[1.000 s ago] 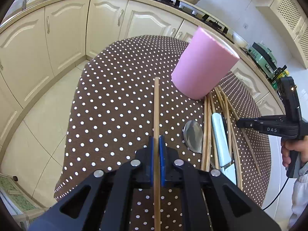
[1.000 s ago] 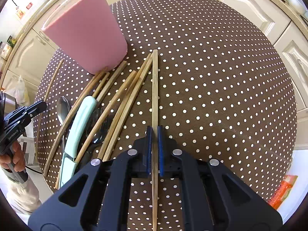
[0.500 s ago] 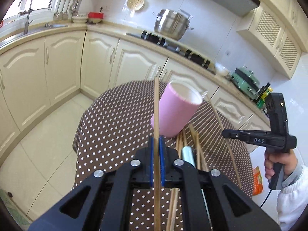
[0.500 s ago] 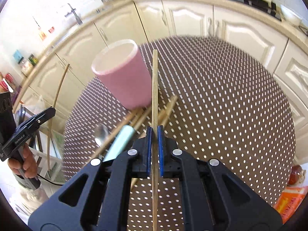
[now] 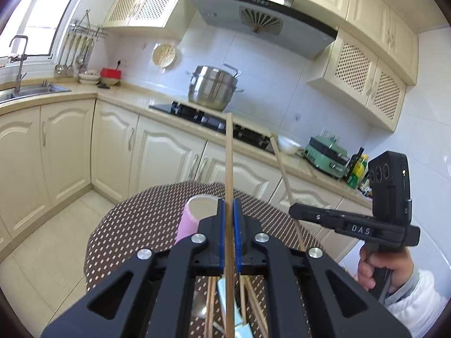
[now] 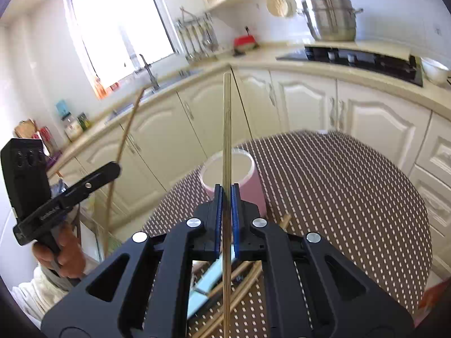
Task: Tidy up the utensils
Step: 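Raise both held chopsticks over the pink cup and drop them inside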
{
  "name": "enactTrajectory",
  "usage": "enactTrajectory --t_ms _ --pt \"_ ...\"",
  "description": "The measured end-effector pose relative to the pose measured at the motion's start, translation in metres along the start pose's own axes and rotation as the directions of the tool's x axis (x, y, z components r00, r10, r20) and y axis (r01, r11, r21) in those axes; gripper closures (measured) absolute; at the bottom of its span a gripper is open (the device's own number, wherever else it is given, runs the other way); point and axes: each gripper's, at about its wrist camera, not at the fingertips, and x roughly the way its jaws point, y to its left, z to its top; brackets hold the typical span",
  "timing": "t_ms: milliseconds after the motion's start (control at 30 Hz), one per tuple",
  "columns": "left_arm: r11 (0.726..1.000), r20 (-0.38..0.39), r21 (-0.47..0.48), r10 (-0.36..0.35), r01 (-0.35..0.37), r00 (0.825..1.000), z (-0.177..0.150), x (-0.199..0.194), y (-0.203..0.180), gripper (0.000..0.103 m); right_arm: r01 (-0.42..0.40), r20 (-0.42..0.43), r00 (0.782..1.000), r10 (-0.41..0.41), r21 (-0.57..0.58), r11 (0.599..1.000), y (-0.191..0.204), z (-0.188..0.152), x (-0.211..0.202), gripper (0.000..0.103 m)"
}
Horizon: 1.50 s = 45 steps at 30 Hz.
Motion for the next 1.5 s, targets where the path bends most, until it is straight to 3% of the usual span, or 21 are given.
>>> enactTrajectory --t_ms 433,667,800,1000,1267,1500 --pt "0.998 0.219 -0.027 -0.042 0.049 0.975 0.031 0.035 -0.018 0.097 -0.050 0.200 0.979 0.049 0.002 0.999 -0.014 0.044 0.008 0.096" --pt "0.999 0.365 -0.012 0.050 -0.049 0.930 0.039 0.063 -0.018 0.097 -0.046 0.320 0.946 0.043 0.000 0.999 -0.016 0.062 0.021 0.096" --pt "0.995 0.391 -0.029 0.099 -0.095 0.915 0.042 0.087 -0.009 0.097 -0.048 0.394 0.918 0.039 0.012 0.999 -0.020 0.071 0.032 0.096" --pt "0.989 0.381 -0.036 0.149 -0.147 0.912 0.035 0.117 0.006 0.097 -0.034 0.445 0.895 0.023 0.018 0.999 -0.023 0.080 0.051 0.096" --pt "0.979 0.303 -0.004 0.193 -0.201 0.933 0.014 0.131 0.013 0.097 -0.007 0.436 0.900 0.007 -0.002 1.000 -0.018 0.073 0.088 0.096" --pt "0.979 0.221 0.020 0.195 -0.205 0.956 -0.007 0.115 0.018 0.097 0.020 0.404 0.915 -0.009 -0.024 1.000 -0.015 0.055 0.096 0.096"
